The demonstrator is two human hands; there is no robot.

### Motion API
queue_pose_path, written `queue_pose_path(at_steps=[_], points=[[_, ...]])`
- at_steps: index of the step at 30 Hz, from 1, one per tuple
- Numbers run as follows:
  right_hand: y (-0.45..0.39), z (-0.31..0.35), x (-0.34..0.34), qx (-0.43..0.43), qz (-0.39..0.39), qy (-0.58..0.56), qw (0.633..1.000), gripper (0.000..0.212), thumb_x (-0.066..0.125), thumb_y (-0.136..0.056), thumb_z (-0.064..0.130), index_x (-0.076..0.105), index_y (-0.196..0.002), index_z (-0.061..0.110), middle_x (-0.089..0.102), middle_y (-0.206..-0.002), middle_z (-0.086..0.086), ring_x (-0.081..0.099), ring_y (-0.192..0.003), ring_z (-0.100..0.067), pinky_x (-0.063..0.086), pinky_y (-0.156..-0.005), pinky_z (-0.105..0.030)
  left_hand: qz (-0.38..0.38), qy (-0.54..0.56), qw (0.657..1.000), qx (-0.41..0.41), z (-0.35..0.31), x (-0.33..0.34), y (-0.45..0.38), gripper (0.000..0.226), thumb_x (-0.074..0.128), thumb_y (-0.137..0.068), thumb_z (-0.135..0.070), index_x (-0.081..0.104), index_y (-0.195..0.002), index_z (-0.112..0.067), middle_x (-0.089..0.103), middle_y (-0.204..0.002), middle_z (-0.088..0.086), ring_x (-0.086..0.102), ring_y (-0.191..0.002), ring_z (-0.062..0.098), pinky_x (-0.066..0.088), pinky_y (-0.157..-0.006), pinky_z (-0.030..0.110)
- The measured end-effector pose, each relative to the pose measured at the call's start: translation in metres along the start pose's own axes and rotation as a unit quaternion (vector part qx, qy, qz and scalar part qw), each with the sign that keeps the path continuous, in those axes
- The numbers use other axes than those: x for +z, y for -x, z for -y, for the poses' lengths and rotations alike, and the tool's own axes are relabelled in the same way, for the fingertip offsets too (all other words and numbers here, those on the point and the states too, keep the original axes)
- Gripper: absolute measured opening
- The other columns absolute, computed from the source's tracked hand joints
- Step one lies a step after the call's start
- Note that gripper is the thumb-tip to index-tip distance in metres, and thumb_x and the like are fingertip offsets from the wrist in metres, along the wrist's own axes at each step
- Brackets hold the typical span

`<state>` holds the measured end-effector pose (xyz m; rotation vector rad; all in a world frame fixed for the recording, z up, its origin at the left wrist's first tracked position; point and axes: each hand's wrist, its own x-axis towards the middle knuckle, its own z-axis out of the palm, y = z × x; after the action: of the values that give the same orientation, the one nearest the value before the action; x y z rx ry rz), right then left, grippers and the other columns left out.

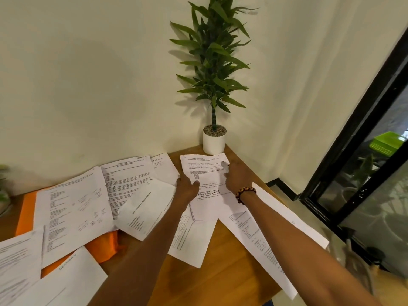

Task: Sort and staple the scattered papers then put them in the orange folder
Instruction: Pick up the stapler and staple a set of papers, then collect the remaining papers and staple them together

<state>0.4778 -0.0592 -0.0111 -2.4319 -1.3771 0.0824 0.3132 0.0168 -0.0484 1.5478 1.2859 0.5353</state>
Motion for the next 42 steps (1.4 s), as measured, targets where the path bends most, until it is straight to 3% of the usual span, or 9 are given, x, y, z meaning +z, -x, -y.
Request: queue_pose_path(at_steps=[5,8,14,20,26,30,34,39,42], points=[[-0.006,0.013,0.03,0.034,0.045,-0.073,0.996,0.037,0.067,-0.094,0.035,0.054,-0.112,0.006,0.061,-0.115,-0.017,0.062,-0.105,-0.033,0.042,-0.07,-0.032,-0.008,-0.097,0.995,0.034,0.008,0.001,0.006,0.075,0.057,-0.101,-0.03,0.013,-0.16,-0.012,0.025,-0.16,0.016,0.035,-0.145,0.033,0.037,-0.114,0.041],[-0.003,0.016,0.046,0.021,0.049,-0.024,0.998,0.038,0.061,-0.095,0.036,0.052,-0.119,0.008,0.059,-0.12,-0.017,0.054,-0.118,-0.035,0.05,-0.084,-0.041,-0.029,-0.158,0.984,0.082,0.018,0.005,0.015,0.077,0.06,-0.099,-0.033,0.015,-0.159,-0.014,0.021,-0.163,0.015,0.026,-0.15,0.034,0.03,-0.119,0.045],[0.008,0.018,0.057,0.01,0.02,0.039,0.999,0.048,0.055,-0.095,0.053,0.056,-0.123,0.014,0.052,-0.134,-0.015,0.043,-0.129,-0.035,0.044,-0.1,-0.048,-0.039,-0.273,0.944,0.183,0.034,0.018,0.027,0.067,0.052,-0.099,-0.052,0.028,-0.156,-0.027,0.021,-0.167,0.006,0.021,-0.154,0.028,0.023,-0.122,0.045],[0.033,0.012,0.059,0.027,-0.04,0.024,0.999,0.059,0.062,-0.09,0.053,0.049,-0.136,0.017,0.054,-0.137,-0.012,0.048,-0.129,-0.032,0.037,-0.107,-0.051,-0.039,-0.295,0.935,0.191,0.045,0.02,0.032,0.067,0.045,-0.097,-0.06,0.034,-0.154,-0.026,0.028,-0.164,0.006,0.027,-0.152,0.028,0.028,-0.121,0.047],[0.101,0.037,0.079,-0.093,-0.08,0.065,0.99,0.037,0.067,-0.087,0.041,0.064,-0.119,0.023,0.063,-0.13,-0.008,0.052,-0.123,-0.029,0.041,-0.102,-0.051,-0.079,-0.242,0.944,0.212,0.059,0.002,0.04,0.049,0.055,-0.098,-0.045,0.048,-0.142,-0.024,0.043,-0.155,0.006,0.044,-0.141,0.027,0.042,-0.114,0.044],[0.124,0.051,0.08,-0.104,-0.01,0.086,0.991,0.042,0.06,-0.092,0.045,0.057,-0.127,0.023,0.059,-0.133,-0.007,0.052,-0.121,-0.027,0.04,-0.103,-0.048,-0.106,-0.255,0.939,0.206,0.069,-0.014,0.051,0.049,0.057,-0.098,-0.044,0.051,-0.141,-0.023,0.046,-0.154,0.006,0.045,-0.14,0.027,0.039,-0.114,0.044],[0.15,0.054,0.088,-0.105,-0.028,0.091,0.99,0.05,0.037,-0.1,0.054,0.051,-0.135,0.022,0.053,-0.142,-0.013,0.051,-0.127,-0.031,0.042,-0.105,-0.052,-0.181,-0.327,0.915,0.149,0.08,-0.034,0.064,0.06,0.042,-0.098,-0.054,0.044,-0.148,-0.021,0.039,-0.159,0.01,0.035,-0.147,0.032,0.025,-0.121,0.049],[0.162,0.058,0.095,-0.117,-0.017,0.094,0.988,0.069,0.033,-0.098,0.061,0.035,-0.155,0.023,0.031,-0.162,-0.017,0.032,-0.149,-0.038,0.021,-0.117,-0.062,-0.113,-0.407,0.897,0.13,0.105,-0.05,0.08,0.09,-0.001,-0.085,-0.073,0.024,-0.158,-0.028,0.013,-0.169,0.005,0.014,-0.156,0.028,0.004,-0.125,0.049],[0.163,0.066,0.091,-0.147,-0.024,0.065,0.987,0.06,0.042,-0.094,0.059,0.049,-0.144,0.026,0.049,-0.151,-0.011,0.043,-0.141,-0.032,0.028,-0.111,-0.062,-0.069,-0.403,0.899,0.156,0.112,-0.06,0.088,0.079,0.017,-0.089,-0.07,0.026,-0.157,-0.031,0.015,-0.169,0.002,0.015,-0.156,0.024,0.007,-0.126,0.046]])
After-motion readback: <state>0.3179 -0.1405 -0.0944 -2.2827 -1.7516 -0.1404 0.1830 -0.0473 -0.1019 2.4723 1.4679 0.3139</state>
